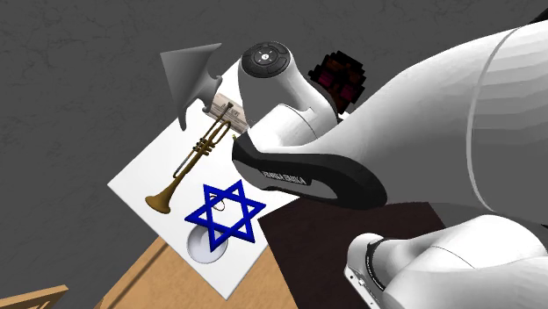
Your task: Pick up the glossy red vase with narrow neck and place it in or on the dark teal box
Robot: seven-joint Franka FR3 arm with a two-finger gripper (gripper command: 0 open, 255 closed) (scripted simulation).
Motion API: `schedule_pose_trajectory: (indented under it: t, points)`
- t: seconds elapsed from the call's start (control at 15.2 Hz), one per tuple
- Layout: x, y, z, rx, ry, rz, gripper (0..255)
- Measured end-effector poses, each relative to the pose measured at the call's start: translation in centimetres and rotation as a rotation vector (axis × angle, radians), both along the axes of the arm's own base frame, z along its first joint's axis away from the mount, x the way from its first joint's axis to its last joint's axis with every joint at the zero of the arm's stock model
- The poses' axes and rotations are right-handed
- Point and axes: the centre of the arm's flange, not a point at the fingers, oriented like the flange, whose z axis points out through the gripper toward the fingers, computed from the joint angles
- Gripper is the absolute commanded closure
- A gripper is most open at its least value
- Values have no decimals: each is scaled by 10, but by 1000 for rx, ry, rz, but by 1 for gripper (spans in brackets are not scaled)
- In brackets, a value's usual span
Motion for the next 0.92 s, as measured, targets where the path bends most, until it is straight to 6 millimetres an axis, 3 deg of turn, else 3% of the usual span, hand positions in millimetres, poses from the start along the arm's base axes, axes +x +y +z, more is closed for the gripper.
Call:
schedule_pose_trajectory:
  t: [0.92]
  points:
    - [-1,0,74,0,0,0,255]
